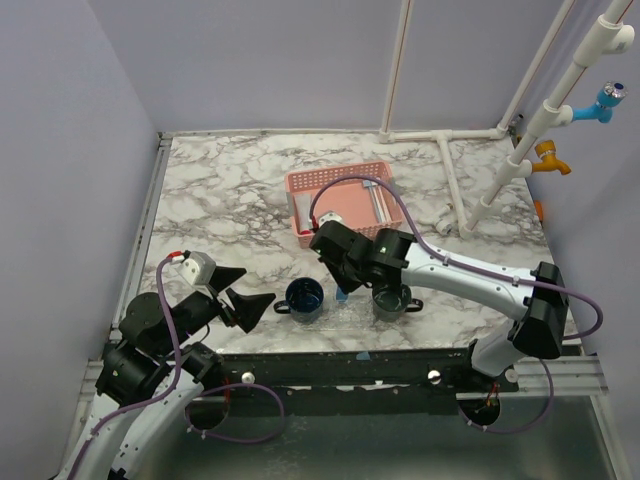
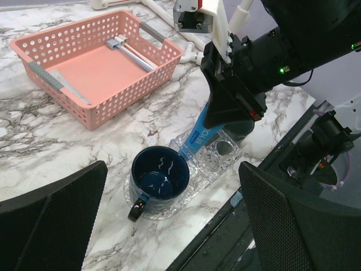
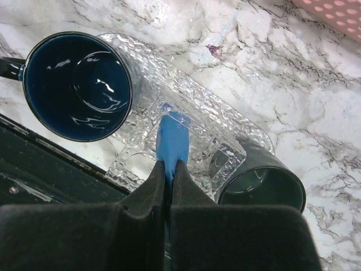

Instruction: Prepare toiletry sets of a toothbrush and toothpaste on the tray

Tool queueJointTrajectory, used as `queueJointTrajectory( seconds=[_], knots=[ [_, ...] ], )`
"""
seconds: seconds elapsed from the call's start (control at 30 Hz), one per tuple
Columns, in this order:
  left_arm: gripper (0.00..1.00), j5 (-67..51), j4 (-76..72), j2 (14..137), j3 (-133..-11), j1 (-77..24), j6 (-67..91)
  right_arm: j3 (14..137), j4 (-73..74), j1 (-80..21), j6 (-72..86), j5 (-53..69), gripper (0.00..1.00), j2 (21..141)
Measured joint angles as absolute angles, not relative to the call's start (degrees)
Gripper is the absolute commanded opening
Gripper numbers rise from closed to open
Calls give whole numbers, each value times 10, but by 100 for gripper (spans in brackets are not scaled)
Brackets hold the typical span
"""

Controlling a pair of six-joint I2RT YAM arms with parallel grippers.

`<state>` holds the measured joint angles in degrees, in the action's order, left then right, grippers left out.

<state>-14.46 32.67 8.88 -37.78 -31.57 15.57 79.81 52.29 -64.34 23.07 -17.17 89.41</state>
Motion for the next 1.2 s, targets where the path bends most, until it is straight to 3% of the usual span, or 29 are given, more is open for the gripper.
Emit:
queueJointTrajectory(
  seconds=[0.7, 1.2],
  knots=[
    [99, -140, 325, 89, -378, -316, 156, 764, 487, -633, 230, -142, 1, 904],
    [99, -140, 323, 89, -377, -316, 156, 765, 476, -633, 230, -141, 32, 911]
  ],
)
